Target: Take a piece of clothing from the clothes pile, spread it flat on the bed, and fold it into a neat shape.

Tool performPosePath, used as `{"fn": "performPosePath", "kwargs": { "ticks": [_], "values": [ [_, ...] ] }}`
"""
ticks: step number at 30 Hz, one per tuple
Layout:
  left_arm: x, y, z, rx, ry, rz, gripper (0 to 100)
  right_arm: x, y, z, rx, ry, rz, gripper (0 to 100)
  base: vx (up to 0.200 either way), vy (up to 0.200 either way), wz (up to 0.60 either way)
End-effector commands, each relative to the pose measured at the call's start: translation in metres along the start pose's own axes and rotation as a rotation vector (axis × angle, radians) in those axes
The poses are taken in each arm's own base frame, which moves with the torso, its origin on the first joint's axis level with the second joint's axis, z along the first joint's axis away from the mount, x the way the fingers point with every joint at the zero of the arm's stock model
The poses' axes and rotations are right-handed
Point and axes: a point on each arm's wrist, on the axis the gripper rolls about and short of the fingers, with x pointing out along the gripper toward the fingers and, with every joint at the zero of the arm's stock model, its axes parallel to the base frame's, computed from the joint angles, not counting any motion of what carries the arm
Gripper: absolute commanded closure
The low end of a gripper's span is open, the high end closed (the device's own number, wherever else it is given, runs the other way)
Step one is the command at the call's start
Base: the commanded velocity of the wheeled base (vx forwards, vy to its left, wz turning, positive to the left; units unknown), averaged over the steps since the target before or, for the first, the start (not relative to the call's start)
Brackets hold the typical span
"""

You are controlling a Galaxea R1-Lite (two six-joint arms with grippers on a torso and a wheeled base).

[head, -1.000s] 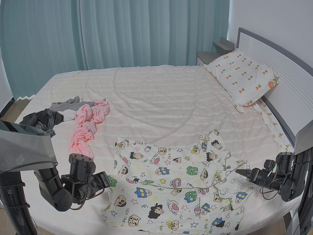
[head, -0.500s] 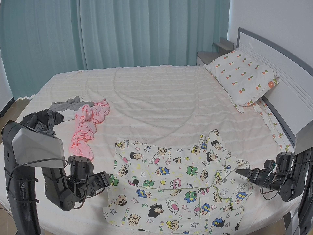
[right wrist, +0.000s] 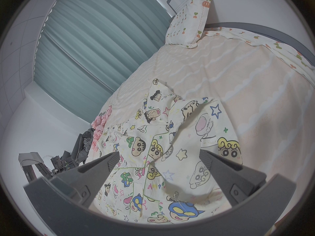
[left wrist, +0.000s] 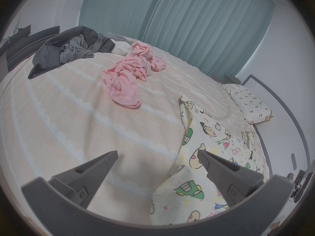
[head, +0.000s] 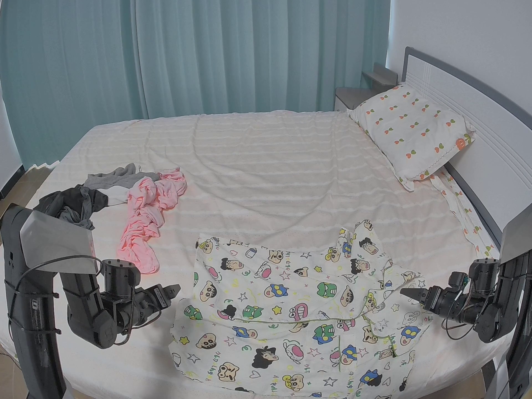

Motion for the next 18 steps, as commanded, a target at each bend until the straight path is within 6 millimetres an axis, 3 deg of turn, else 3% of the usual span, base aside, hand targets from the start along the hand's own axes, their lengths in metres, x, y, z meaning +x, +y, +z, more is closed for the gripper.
{"fn": "performPosePath", "kwargs": {
  "ticks": [1, 2, 7, 10, 14, 17, 18],
  "values": [
    [-0.006, 0.005, 0.009, -0.017, -0.007, -0.025, 0, -0.001, 0.001, 0.001, -0.005, -0.01, 0.005, 0, 0.0, 0.0, 0.0],
    [-0.006, 0.005, 0.009, -0.017, -0.007, -0.025, 0, -0.001, 0.001, 0.001, -0.005, -0.01, 0.005, 0, 0.0, 0.0, 0.0],
    [-0.049, -0.004, 0.004, -0.008, 0.11, -0.209, 0, -0.002, 0.001, 0.0, -0.003, -0.005, 0.006, 0, 0.0, 0.0, 0.0],
    [-0.078, -0.012, -0.014, 0.031, 0.23, -0.331, 0, -0.002, 0.001, 0.0, -0.002, 0.001, 0.015, 0, 0.0, 0.0, 0.0],
    [-0.087, -0.022, -0.033, 0.127, 0.312, -0.369, 0, -0.003, 0.001, 0.0, -0.001, 0.002, 0.015, 0, 0.0, 0.0, 0.0],
    [-0.088, -0.021, -0.038, 0.162, 0.335, -0.364, 0, -0.002, 0.001, -0.001, -0.002, 0.003, 0.015, 0, 0.0, 0.0, 0.0],
    [-0.087, -0.02, -0.048, 0.227, 0.394, -0.343, 0, -0.003, 0.001, -0.001, -0.001, 0.003, 0.014, 0, 0.0, 0.0, 0.0]
  ]
}}
